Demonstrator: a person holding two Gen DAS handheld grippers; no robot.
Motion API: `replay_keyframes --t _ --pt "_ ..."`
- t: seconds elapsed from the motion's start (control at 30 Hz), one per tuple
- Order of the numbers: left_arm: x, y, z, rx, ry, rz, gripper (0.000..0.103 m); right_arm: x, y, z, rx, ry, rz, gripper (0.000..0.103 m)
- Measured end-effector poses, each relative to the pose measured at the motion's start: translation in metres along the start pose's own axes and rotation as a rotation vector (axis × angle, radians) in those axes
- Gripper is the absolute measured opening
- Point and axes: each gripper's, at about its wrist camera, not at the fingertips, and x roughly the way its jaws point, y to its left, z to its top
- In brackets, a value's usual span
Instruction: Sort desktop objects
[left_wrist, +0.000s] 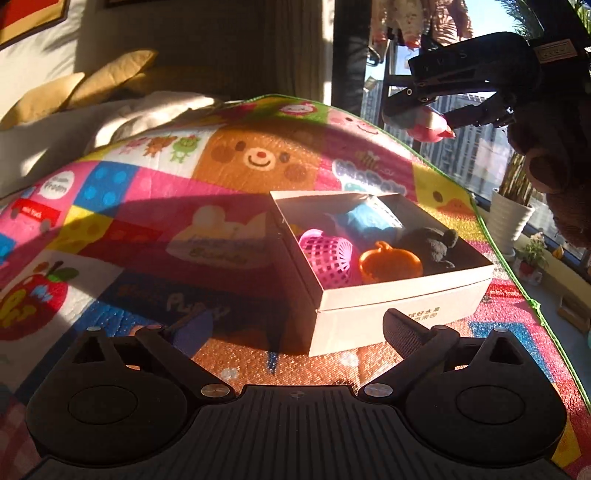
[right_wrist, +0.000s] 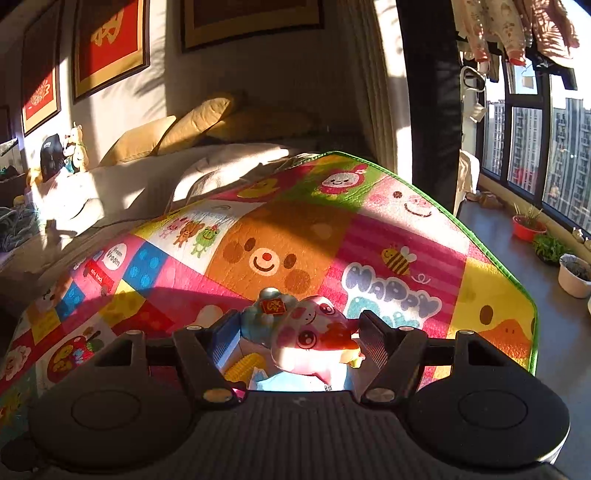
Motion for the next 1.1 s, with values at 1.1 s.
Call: replay_keyframes --t 1.1 --pt "-0.043 -0.035 -0.063 0.010 0.035 0.152 0.103 -0.099 0.023 -0.218 0.046 0.130 -0.137 0.103"
